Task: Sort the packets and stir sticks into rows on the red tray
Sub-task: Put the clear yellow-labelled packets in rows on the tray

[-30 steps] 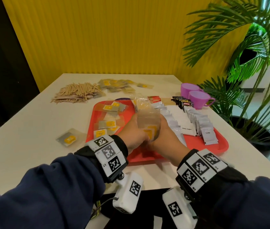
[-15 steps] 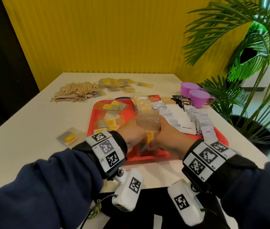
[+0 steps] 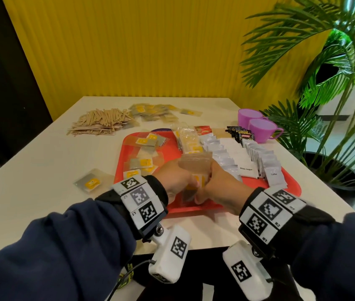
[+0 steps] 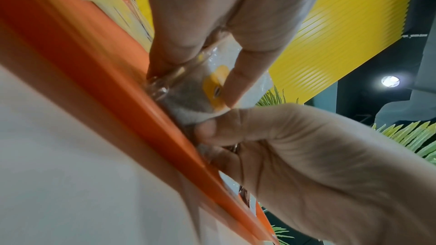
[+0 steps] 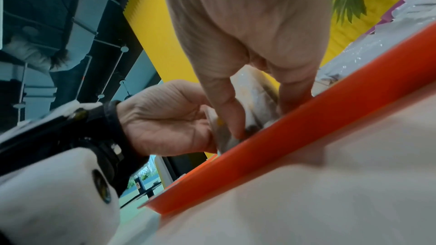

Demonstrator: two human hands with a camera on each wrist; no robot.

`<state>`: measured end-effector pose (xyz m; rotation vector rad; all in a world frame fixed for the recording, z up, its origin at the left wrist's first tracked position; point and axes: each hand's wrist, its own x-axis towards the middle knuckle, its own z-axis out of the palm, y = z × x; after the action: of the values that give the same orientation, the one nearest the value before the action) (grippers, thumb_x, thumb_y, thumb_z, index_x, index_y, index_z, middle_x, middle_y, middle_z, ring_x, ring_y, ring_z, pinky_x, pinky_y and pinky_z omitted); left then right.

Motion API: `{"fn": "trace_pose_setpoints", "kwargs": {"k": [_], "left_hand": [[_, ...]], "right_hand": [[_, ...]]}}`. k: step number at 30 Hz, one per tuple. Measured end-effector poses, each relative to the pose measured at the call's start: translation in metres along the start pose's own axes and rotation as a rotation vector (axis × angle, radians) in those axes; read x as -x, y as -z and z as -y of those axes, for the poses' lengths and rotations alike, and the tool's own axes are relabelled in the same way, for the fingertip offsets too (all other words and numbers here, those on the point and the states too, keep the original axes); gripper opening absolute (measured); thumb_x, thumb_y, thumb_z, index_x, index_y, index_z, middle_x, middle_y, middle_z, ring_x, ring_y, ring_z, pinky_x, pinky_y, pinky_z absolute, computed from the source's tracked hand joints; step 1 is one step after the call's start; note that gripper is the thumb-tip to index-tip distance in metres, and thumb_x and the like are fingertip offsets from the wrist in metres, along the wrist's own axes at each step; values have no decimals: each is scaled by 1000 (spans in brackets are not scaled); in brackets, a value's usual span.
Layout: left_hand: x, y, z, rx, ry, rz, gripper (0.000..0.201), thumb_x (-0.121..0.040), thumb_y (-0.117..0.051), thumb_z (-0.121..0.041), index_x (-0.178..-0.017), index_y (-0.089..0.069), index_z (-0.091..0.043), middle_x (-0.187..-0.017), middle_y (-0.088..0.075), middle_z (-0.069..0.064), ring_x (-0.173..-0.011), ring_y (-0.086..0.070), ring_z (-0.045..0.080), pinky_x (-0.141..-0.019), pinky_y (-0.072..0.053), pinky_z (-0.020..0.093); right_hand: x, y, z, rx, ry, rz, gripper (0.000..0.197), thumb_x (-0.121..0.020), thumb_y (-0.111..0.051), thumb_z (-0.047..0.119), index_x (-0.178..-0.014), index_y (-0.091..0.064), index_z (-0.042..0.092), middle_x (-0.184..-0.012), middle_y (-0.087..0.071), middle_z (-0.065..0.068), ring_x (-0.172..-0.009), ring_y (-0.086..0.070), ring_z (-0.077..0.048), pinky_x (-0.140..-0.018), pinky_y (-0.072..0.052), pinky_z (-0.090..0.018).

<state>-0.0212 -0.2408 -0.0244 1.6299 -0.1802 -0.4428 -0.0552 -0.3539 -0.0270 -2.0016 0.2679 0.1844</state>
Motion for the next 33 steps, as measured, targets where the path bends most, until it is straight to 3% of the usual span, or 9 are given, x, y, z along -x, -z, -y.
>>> {"fn": "trace_pose_setpoints", "kwargs": {"k": [3,7,11,13,19,21,23,27,33], "left_hand": [[1,-3,-3,17,-18,15,40,-72,-52,25,-81,-64,-12,-82,-64,9,-78,-60,24,-71,-51,31],[1,-4,-11,37,-54,-5,46,-72,-47,29,-78,-63,-14,-77,-61,5,-70,-56,17,-60,-45,23],[-4,-2,-7,44,-12,-25,51,-70,-51,26,-108,-63,-6,-87,-65,6,-75,-60,18,-55,-49,23],[-7,-2,-3,78,37,-17,42,-75,-53,21,-104,-61,-7,-83,-64,6,-70,-59,18,-50,-49,22],[-21,-5,-9,51,115,-87,12,-85,-55,6,-88,-63,-2,-91,-62,17,-83,-59,26,-90,-49,43],[-27,-6,-10,37,118,-87,13,-86,-56,3,-95,-64,0,-100,-64,19,-93,-61,29,-96,-47,48],[-31,-6,-13,-4,108,-102,14,-87,-57,-1,-100,-63,-1,-107,-65,18,-100,-61,30,-97,-47,49],[-35,-5,-24,-62,107,-111,36,-88,-58,-6,-122,-53,5,-107,-59,21,-93,-54,25,-96,-48,46],[-40,-7,-36,12,121,-76,37,-89,-55,0,-125,-50,6,-78,-52,4,-75,-53,18,-83,-49,36]], "right_hand": [[-5,-4,3,152,64,-38,111,-37,-72,7,-140,-32,24,-116,-60,-1,-100,-60,-22,-80,-56,-41],[-6,-2,11,152,98,-132,81,-66,-69,-3,-137,-35,17,-124,-56,-5,-113,-55,-24,-96,-47,-43],[-5,3,11,180,79,-66,87,-65,-70,-7,-139,-33,16,-124,-56,-6,-111,-55,-23,-93,-49,-39],[-3,5,9,181,86,-55,89,-70,-66,-7,-144,-23,18,-121,-57,-6,-105,-56,-22,-83,-48,-33],[0,18,15,316,127,-103,98,-84,-58,1,-148,13,16,-103,-57,-12,-76,-51,-17,-59,-42,-24],[-1,24,21,420,177,-109,99,-82,-60,-1,-148,12,17,-124,-49,-12,-80,-53,-17,-52,-38,-16],[0,31,27,617,234,-112,102,-78,-64,2,-149,8,17,-150,-20,-7,-104,-53,-23,-65,-43,-20],[1,41,34,907,285,-95,114,-70,-76,21,-149,6,18,-156,6,-5,-141,-19,-27,-105,-36,-36],[0,34,28,989,221,-29,124,-70,-79,35,-147,17,21,-155,20,-7,-133,-33,-39,-107,-33,-45]]}}
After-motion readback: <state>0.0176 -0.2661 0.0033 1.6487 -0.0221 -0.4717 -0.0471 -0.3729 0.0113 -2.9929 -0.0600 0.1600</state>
